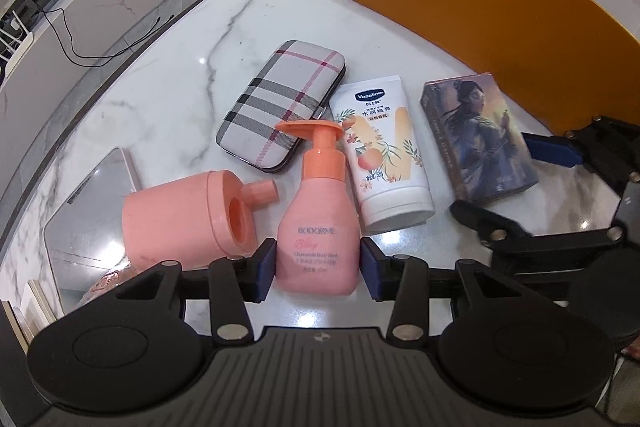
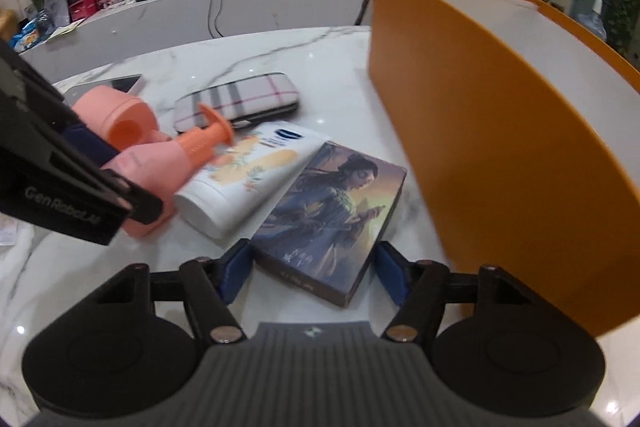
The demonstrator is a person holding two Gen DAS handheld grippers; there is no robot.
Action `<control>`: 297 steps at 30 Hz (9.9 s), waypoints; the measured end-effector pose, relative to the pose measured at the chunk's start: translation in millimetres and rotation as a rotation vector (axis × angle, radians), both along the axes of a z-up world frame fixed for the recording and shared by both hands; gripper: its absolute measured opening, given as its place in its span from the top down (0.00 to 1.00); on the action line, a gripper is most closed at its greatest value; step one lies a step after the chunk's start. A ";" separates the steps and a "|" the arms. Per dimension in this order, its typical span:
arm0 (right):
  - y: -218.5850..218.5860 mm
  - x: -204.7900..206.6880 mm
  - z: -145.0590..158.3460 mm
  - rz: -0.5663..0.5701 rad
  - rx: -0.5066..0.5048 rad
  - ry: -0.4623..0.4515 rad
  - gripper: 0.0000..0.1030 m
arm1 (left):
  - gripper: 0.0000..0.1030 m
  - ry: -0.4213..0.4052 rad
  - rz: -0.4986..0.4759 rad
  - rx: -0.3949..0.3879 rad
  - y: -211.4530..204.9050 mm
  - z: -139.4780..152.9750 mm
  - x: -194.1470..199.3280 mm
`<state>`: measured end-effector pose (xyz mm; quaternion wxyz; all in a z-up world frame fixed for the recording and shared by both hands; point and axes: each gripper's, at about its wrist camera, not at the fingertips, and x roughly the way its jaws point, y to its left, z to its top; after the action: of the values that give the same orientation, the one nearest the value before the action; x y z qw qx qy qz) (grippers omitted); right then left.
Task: Organize rigid objects
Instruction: 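Lift the pump bottle and book and carry them over the orange box, then lower the pump bottle and book into the orange box and open both tools, then withdraw both tools from the orange box toward the table items, then grasp the pink bottle with the left tool while the right tool grasps the white Vaseline tube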
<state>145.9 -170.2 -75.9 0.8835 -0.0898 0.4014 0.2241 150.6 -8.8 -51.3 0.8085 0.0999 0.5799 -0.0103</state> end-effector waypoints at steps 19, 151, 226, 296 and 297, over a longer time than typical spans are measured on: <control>-92.5 -86.0 7.7 0.210 -0.138 0.076 0.29 | 0.52 0.034 -0.186 -0.003 -61.8 -4.4 -80.1; -114.8 239.8 77.2 -0.043 -0.061 0.055 0.42 | 0.52 0.004 -0.125 0.008 -162.9 18.6 186.1; -11.8 44.3 126.4 0.345 -0.068 -0.086 0.37 | 0.34 -0.211 0.186 -0.036 21.0 73.4 -15.1; 20.8 60.1 27.2 0.421 -0.125 0.227 0.53 | 0.40 0.038 -0.491 0.170 36.4 6.9 -6.3; 21.1 59.6 29.2 0.423 -0.119 0.225 0.53 | 0.40 0.033 -0.488 0.171 36.1 9.5 -7.0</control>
<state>205.5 -149.2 -46.6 0.7598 -0.1984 0.4821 0.3886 143.6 27.3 -41.8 0.7610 0.3047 0.5507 -0.1574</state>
